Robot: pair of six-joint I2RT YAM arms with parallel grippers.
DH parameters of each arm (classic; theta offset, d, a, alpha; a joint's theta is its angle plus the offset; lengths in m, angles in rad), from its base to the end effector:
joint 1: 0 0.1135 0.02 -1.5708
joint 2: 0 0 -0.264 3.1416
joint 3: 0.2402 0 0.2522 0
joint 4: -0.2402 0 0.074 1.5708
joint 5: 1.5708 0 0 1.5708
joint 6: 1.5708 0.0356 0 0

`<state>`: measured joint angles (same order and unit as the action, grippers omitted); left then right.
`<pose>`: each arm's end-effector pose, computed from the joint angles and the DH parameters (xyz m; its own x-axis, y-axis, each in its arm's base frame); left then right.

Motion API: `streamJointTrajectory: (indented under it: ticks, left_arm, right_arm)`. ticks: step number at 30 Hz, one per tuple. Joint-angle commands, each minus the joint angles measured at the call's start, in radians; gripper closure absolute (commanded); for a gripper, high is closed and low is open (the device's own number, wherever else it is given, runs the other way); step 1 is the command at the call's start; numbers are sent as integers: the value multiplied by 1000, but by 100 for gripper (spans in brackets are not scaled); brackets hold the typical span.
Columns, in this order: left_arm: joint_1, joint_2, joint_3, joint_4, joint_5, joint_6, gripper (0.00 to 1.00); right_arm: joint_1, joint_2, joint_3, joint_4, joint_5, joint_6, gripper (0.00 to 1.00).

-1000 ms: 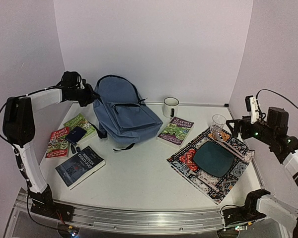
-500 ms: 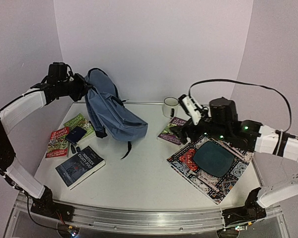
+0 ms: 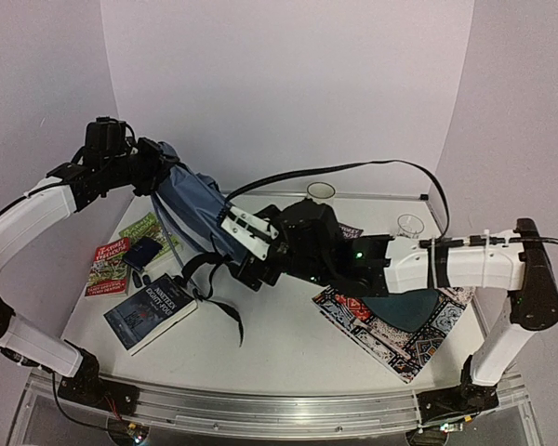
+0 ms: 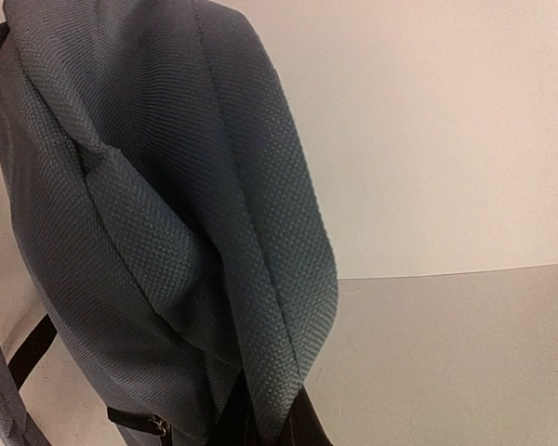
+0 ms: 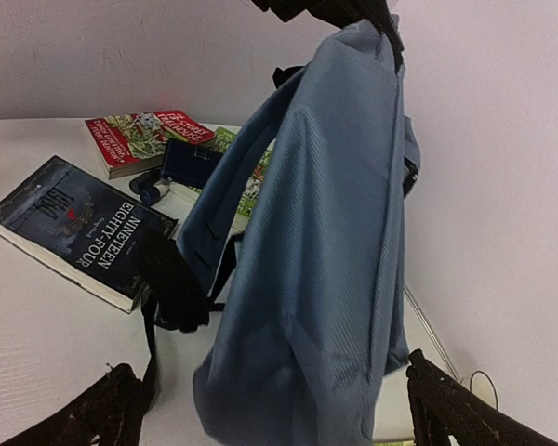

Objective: Pack the student bag
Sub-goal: Turn over the student bag at the center of the board.

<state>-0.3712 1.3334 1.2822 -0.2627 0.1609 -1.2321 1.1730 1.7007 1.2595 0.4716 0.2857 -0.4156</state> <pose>0.2863 -0.1176 0.3838 -0.5673 -0.7782 -0.2694 -0.1052 0.3929 -0.9135 0.1679 0.3736 0.3282 0.3238 -0.2293 -0.9179 -0.7047 0.5890 -0.3957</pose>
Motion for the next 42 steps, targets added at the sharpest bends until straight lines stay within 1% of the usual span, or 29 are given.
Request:
streamJointTrajectory:
  ticks: [1, 5, 8, 12, 14, 17, 22, 27, 30, 33, 35, 37, 39, 40, 42]
  left_arm:
    - [-24, -72, 12, 88, -11, -11, 100]
    - [-32, -77, 10, 87, -16, 35, 100]
    - [-33, -60, 43, 84, -5, 134, 100]
    - [-33, -2, 166, 27, 49, 308, 100]
    - [-34, 32, 233, 0, 84, 354, 100]
    - [-34, 64, 287, -11, 148, 430, 100]
    - [-34, 125, 480, -153, 157, 627, 100]
    - [-34, 211, 726, -312, 175, 884, 100]
    - [-35, 251, 823, -397, 126, 1045, 100]
    - [-34, 292, 884, -486, 73, 1206, 100]
    - [-35, 320, 898, -546, 42, 1316, 100]
    - [-48, 327, 849, -565, 4, 1396, 100]
    - [-102, 326, 792, -570, -78, 1448, 100]
    - [-140, 329, 776, -576, -142, 1465, 100]
    - [-244, 336, 738, -579, -266, 1500, 100]
  right_arm:
    - [2, 69, 112, 81, 121, -28, 2]
    - [2, 100, 173, 54, 119, -11, 2]
    - [2, 96, 201, 13, 108, 44, 2]
    - [2, 58, 189, -21, 111, 139, 2]
    - [2, 52, 194, -23, 104, 175, 2]
    - [2, 70, 235, -37, 88, 210, 2]
    - [2, 43, 249, -44, 93, 255, 2]
    - [2, -26, 184, -30, 117, 274, 2]
    - [2, -66, 132, -17, 149, 279, 2]
    - [2, -110, 76, 1, 196, 294, 2]
    - [2, -138, 36, 11, 231, 303, 2]
    - [2, -167, 0, 16, 266, 311, 2]
    - [2, -193, -40, 16, 299, 314, 2]
    - [2, -205, -63, 16, 315, 314, 2]
    - [2, -234, -105, 16, 357, 320, 2]
